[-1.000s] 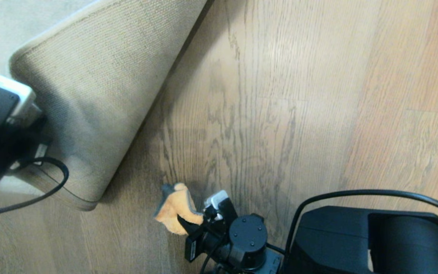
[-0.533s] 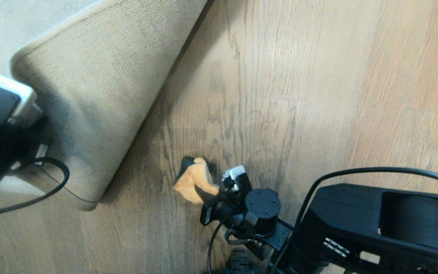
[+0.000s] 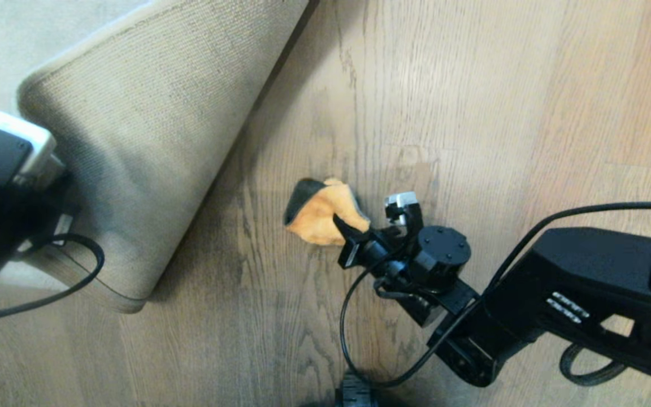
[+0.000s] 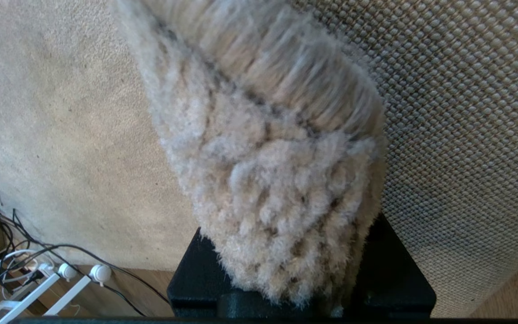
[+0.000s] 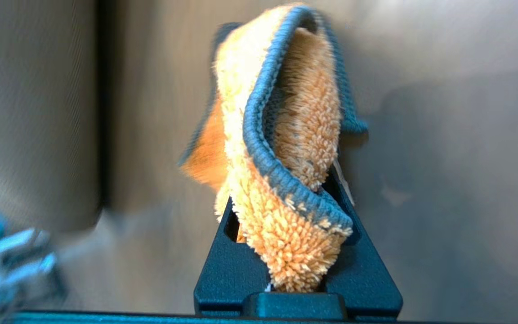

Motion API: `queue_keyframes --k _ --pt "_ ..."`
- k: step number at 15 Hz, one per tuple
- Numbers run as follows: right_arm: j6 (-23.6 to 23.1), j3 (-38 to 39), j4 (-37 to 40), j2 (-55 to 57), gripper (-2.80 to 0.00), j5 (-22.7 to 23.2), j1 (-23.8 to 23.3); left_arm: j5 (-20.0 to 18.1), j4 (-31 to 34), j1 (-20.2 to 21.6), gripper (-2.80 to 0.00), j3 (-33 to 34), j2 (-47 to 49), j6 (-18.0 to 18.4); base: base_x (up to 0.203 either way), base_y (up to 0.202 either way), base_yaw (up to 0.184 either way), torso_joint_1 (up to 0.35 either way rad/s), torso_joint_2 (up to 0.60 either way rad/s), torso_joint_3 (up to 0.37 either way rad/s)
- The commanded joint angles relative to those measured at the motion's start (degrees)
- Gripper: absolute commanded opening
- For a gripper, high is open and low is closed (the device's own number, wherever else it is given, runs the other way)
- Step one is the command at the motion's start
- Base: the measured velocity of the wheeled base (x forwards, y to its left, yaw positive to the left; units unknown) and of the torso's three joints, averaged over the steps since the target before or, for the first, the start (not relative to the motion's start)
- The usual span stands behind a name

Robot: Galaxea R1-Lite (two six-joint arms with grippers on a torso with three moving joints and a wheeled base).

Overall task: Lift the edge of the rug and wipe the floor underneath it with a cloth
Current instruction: Wipe the floor under the carpet with a rag

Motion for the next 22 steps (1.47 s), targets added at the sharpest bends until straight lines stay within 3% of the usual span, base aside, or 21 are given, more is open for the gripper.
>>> queue_keyframes --k 1,4,7,10,17,22 --pt "0.0 0.0 -2.8 -4.3 -2.8 -0.1 -4.2 0.1 -0.3 0.0 -2.8 0.0 0.1 0.2 0.0 0.0 0.0 0.0 0.0 0.0" --pt "0.1 0.0 -2.8 -7.1 -2.8 0.2 -10.1 0.1 -0.3 0.0 -2.8 0.0 0.1 0.2 0.0 0.0 0.0 0.0 0.0 0.0" --pt "0.1 0.4 -2.8 -8.3 -2.8 1.0 -10.6 0.1 -0.3 0.0 -2.8 0.1 0.1 0.2 0.0 0.0 0.0 0.0 0.0 0.0" --pt "0.0 1.1 -2.8 -8.6 -2.8 1.8 -6.5 0.1 -0.3 0.0 -2.8 0.1 0.1 0.2 0.0 0.0 0.0 0.0 0.0 0.0" --pt "0.1 10.5 -2.8 -4.2 -2.8 1.9 8.4 0.2 -3.4 0.0 -2.8 3.2 0.1 0.4 0.0 0.0 0.0 0.0 0.0 0.0" --pt "0.0 8.8 -2.8 6.7 -2.8 1.5 12.6 0.2 -3.4 0.0 -2.8 3.2 0.2 0.4 0.0 0.0 0.0 0.0 0.0 0.0"
